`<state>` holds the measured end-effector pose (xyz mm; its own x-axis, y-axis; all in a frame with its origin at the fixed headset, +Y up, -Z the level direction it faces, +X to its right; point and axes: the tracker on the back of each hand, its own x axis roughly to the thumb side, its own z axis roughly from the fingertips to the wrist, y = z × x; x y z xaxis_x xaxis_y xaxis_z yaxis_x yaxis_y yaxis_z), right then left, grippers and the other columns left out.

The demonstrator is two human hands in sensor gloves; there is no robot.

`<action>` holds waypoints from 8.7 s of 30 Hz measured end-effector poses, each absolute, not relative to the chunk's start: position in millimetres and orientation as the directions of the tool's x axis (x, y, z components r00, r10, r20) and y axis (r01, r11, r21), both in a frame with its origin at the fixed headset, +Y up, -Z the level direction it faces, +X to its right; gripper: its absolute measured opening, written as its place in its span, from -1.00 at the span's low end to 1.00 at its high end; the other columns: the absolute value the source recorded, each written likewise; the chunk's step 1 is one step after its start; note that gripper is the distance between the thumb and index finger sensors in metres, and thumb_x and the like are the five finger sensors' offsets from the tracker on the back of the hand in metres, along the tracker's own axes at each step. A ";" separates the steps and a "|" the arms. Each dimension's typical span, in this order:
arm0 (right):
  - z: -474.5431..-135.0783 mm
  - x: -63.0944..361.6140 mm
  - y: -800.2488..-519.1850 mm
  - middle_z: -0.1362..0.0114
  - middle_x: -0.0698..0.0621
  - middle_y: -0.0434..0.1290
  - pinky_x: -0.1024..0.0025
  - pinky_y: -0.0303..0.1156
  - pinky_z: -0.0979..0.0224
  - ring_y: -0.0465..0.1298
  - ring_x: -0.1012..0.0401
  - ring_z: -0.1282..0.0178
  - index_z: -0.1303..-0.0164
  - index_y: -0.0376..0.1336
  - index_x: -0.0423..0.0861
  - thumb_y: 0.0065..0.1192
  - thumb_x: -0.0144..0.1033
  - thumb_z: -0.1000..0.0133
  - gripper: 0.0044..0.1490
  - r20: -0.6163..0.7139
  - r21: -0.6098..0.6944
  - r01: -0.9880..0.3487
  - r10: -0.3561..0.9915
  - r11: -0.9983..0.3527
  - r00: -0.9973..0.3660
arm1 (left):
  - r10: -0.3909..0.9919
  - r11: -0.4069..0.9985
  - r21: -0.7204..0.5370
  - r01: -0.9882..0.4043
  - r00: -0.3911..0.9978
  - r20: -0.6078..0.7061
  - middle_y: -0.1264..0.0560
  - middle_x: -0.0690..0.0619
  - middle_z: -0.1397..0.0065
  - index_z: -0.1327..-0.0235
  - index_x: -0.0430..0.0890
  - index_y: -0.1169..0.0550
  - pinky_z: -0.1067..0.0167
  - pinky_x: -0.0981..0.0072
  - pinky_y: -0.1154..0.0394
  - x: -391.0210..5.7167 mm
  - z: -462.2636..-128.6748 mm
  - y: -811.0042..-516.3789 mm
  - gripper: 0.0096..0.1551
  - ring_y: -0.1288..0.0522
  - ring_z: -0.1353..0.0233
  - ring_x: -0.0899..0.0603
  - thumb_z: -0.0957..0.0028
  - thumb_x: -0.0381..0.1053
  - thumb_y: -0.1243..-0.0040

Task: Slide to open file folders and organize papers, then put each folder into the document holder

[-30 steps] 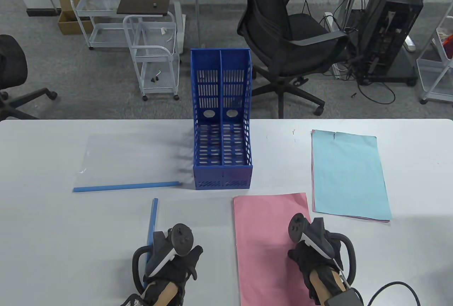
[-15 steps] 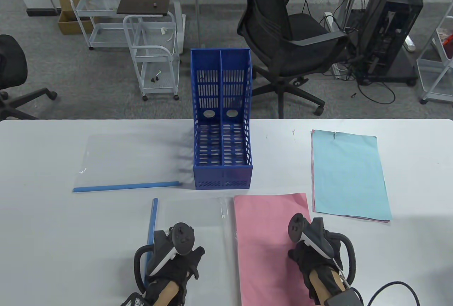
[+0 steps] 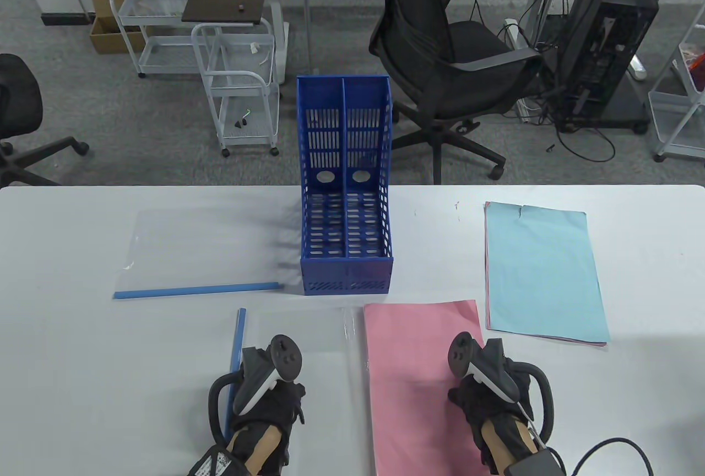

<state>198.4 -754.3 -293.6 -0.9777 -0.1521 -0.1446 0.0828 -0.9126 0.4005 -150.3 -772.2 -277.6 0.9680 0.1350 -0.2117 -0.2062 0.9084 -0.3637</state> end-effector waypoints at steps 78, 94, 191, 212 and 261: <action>-293.0 198.3 -755.8 -0.68 -0.17 0.12 -0.16 0.23 -0.56 0.36 -0.11 -0.45 -0.56 0.04 0.14 0.36 0.19 0.14 0.05 -0.141 0.398 0.083 -0.150 -0.914 -0.979 | 0.946 -0.066 -0.577 -0.814 0.133 -0.295 -0.19 -0.18 -0.64 -0.62 -0.09 -0.14 -0.40 -0.08 -0.51 -103.9 -296.2 -771.7 -0.08 -0.60 -0.41 -0.16 -0.05 0.18 -0.19; -293.0 198.7 -756.3 -0.67 -0.16 0.13 -0.16 0.24 -0.55 0.36 -0.11 -0.44 -0.56 0.05 0.14 0.37 0.19 0.15 0.05 -0.138 0.390 0.081 -0.146 -0.917 -0.980 | 0.344 0.814 -0.460 -0.353 0.933 -0.108 -0.09 -0.15 -0.67 -0.42 -0.20 -0.41 -0.32 0.02 -0.44 -36.0 -296.1 -771.6 -0.21 -0.32 -0.43 -0.28 0.01 0.14 -0.32; -272.0 186.7 -730.3 -0.34 0.08 0.53 -0.14 0.31 -0.51 0.54 0.01 -0.33 -0.21 0.33 0.08 0.40 0.01 0.14 -0.32 0.072 0.114 -0.993 0.997 -0.018 -0.010 | 0.983 0.116 -0.244 -0.963 0.075 0.170 -0.64 0.08 -0.34 -0.28 0.14 -0.60 -0.39 -0.21 -0.46 -166.5 -268.8 -763.7 -0.49 -0.64 -0.35 -0.17 -0.02 0.08 -0.26; -277.5 218.4 -716.4 -0.41 0.03 0.47 -0.11 0.35 -0.49 0.54 -0.01 -0.31 -0.35 0.25 0.03 0.48 0.12 0.22 -0.08 -0.035 -0.262 -0.661 0.691 -0.703 -0.722 | 0.835 0.546 -0.209 -0.811 0.547 0.060 -0.81 -0.04 0.09 -0.08 -0.06 -0.73 0.08 0.06 -0.72 -177.3 -270.9 -756.0 -0.53 -0.84 0.21 -0.08 0.04 0.06 -0.33; -306.7 126.4 -726.5 0.23 0.13 0.70 0.21 0.63 -0.07 0.65 0.23 0.40 0.13 0.51 0.04 0.48 0.06 0.25 -0.46 0.166 -0.133 -0.316 0.293 -0.939 -0.942 | 0.013 0.947 -0.284 -0.148 0.904 -0.427 -0.74 0.04 0.22 0.11 -0.12 -0.76 0.20 0.07 -0.67 -204.7 -293.4 -772.3 -0.43 -0.73 0.34 -0.05 0.25 0.20 -0.41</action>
<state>126.4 -726.5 -306.7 -0.9415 0.2931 0.1661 -0.3159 -0.9394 -0.1329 -204.7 -772.3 -293.4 0.9040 0.0130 -0.4273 -0.1480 0.9472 -0.2844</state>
